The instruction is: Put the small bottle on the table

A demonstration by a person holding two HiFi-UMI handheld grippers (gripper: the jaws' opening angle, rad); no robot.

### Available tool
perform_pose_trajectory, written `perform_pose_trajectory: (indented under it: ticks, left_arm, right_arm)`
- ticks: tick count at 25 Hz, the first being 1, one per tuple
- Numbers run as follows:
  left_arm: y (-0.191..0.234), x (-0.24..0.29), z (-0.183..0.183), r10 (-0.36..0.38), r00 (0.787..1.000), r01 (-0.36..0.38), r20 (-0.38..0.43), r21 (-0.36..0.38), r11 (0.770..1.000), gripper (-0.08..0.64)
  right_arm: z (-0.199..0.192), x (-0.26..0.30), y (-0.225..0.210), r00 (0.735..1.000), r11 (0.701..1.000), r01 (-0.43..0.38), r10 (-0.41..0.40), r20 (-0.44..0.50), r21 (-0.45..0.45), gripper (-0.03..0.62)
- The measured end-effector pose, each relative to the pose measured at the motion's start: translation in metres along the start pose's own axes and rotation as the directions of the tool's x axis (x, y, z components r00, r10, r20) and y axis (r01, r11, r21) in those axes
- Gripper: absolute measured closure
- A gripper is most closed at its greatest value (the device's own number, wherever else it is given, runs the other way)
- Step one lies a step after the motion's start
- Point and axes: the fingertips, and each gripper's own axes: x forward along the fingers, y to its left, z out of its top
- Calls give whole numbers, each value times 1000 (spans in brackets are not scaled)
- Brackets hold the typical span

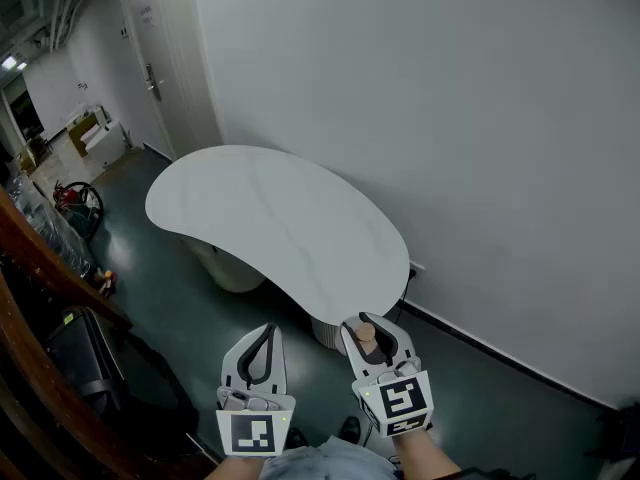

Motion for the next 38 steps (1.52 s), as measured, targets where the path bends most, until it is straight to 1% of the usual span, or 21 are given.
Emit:
perform_pose_trajectory:
  ticks: [9,13,15,17,18,19,20,21,22,23,24,25,27,28,29,30,31,32,34,35,38]
  left_arm:
    - [-15,14,-2,6,1000,-6,-6,19,1000,560]
    - [-24,21,-3,28,1000,-28,0,7,1000,560]
    - [-28,23,-5,40,999,-40,-10,9,999,560]
    - [-29,25,-9,56,998,-57,-25,-5,998,560]
    - [-30,26,-9,57,998,-57,-29,5,998,560]
    - [-31,28,-8,44,999,-42,-25,55,998,560]
    - [-32,30,-5,14,1000,-12,-12,150,989,560]
    - [-34,33,0,-24,1000,22,3,263,965,560]
    - [-34,37,3,-56,998,48,12,351,935,560]
    - [-33,42,3,-72,997,60,14,392,918,560]
    - [-31,46,1,-71,997,62,11,387,920,560]
    - [-27,51,-4,-59,998,54,4,348,936,560]
    - [-18,61,-17,-18,1000,22,-19,214,977,560]
    - [-13,67,-23,3,1000,2,-31,139,990,560]
    - [-8,74,-28,19,999,-16,-42,76,997,560]
    - [-3,81,-32,29,998,-27,-47,34,999,560]
    - [2,89,-33,28,999,-27,-43,25,999,560]
    - [7,98,-31,17,999,-15,-30,53,999,560]
    - [17,118,-24,-26,1000,25,8,160,987,560]
    - [22,127,-21,-46,999,41,21,201,979,560]
    - [37,149,-21,-72,997,66,27,202,977,560]
  right_arm:
    - [-1,-1,-18,1000,1000,-16,16,12,9,474]
    - [-5,0,-30,999,999,-38,38,11,7,474]
    - [-7,1,-34,998,998,-56,56,4,0,474]
    - [-8,3,-40,998,998,-68,68,-4,-7,474]
    - [-10,5,-43,998,998,-70,70,-6,-3,474]
    - [-11,8,-44,997,997,-71,71,-9,2,474]
    - [-13,10,-44,997,997,-73,73,-13,6,474]
    - [-14,12,-45,997,997,-77,77,-17,5,474]
    - [-15,15,-45,997,997,-81,81,-21,4,474]
    - [-16,19,-46,996,997,-83,83,-25,3,474]
    - [-18,24,-48,996,996,-84,84,-30,4,474]
    - [-19,29,-50,996,996,-84,84,-35,6,474]
    - [-23,40,-55,996,997,-80,81,-43,12,474]
    - [-23,46,-57,996,997,-77,78,-44,13,474]
    - [-23,54,-59,996,997,-73,74,-43,14,474]
    - [-23,62,-61,997,997,-70,70,-41,15,474]
    - [-22,70,-62,997,998,-67,68,-40,14,474]
    - [-21,79,-63,997,998,-66,67,-40,12,474]
    - [-19,98,-66,997,998,-63,63,-42,11,474]
    - [-17,107,-68,997,998,-58,59,-41,13,474]
    - [-8,132,-73,999,999,-39,40,-33,14,474]
